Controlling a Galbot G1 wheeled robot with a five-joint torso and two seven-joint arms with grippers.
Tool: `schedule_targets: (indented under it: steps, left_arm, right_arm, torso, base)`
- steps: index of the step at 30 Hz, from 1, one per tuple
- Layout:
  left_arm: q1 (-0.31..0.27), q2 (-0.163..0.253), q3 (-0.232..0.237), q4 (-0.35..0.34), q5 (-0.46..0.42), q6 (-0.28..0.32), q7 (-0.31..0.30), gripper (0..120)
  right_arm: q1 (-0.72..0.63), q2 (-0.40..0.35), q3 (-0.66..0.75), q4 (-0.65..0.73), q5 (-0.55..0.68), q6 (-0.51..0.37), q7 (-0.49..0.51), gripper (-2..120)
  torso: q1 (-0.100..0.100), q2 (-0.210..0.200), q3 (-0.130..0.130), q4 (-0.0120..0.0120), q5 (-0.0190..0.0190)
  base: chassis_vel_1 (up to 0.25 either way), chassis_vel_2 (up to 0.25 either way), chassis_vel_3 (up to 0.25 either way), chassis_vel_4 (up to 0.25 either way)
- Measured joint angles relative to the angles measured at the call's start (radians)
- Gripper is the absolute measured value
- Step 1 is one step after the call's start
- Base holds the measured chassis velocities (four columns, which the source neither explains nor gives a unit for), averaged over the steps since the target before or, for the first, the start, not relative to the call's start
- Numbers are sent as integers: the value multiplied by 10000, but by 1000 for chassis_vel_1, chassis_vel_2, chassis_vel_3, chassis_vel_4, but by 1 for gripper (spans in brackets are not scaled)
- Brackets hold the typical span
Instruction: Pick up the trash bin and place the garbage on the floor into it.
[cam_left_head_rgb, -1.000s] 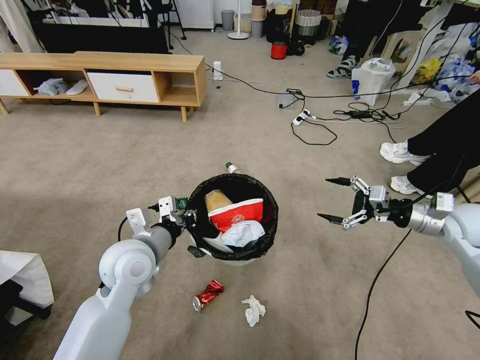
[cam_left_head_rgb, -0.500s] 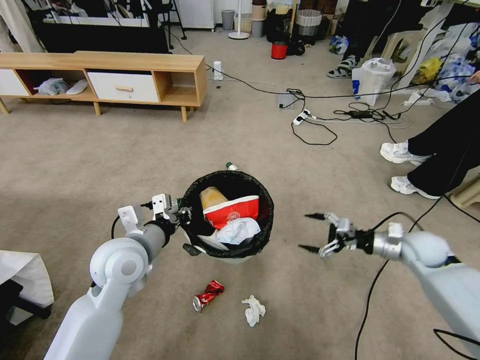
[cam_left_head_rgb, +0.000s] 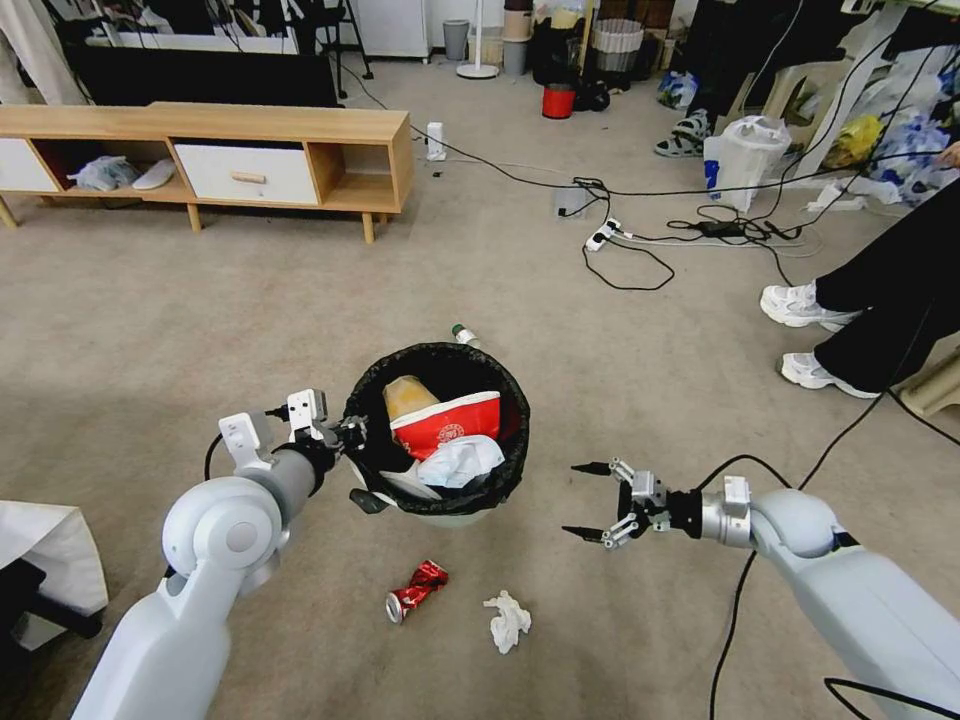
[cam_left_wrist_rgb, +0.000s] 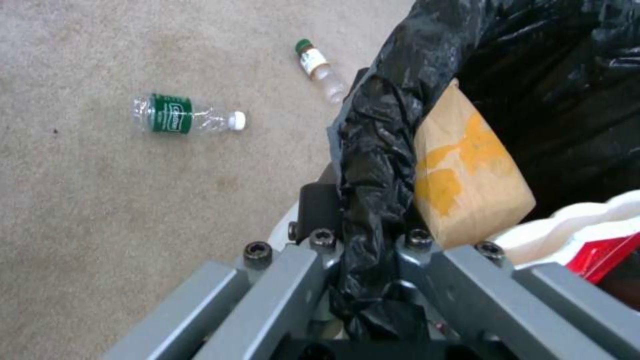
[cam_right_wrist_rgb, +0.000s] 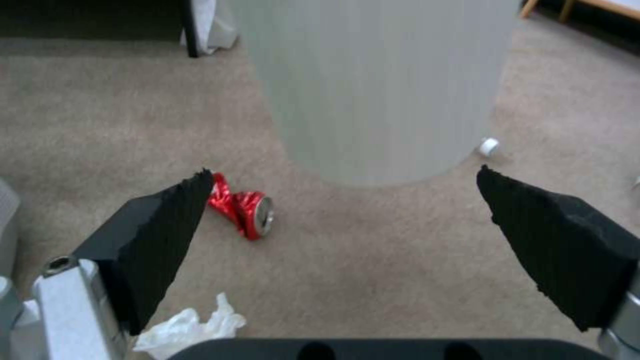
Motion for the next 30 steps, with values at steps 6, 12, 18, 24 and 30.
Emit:
schedule_targets:
  steps: [6,12,18,24,30]
  left_arm:
    - [-52,-60,-108,0,-18,1,-2,3]
    - [-124,-42,-297,-6,-135,5,-9,3]
    - [-134,-21,-353,-11,-171,9,-11,3]
    - [-141,-34,-352,-10,-172,10,-11,3]
    - [-144,-67,-324,-10,-168,10,-10,3]
  right_arm:
    - [4,220,-283,-289,-255,96,3,100]
    - [31,428,-628,-646,-539,202,7,100]
    - [6,590,-917,-1030,-861,324,7,100]
    - [48,789,-1201,-1479,-1186,383,7,100]
    - [168,1064,-1565,-2101,-1630,509,1,100]
  torso:
    - [0,0,0,-1,1]
    - [0,0,-1,-1,2]
    - [0,0,-1,-1,1]
    - [0,0,-1,-1,2]
    - [0,0,-1,0,1]
  base:
    - [0,0,0,0]
    - [0,0,0,0]
    - [0,0,0,0]
    - [0,0,0,0]
    - [0,0,0,0]
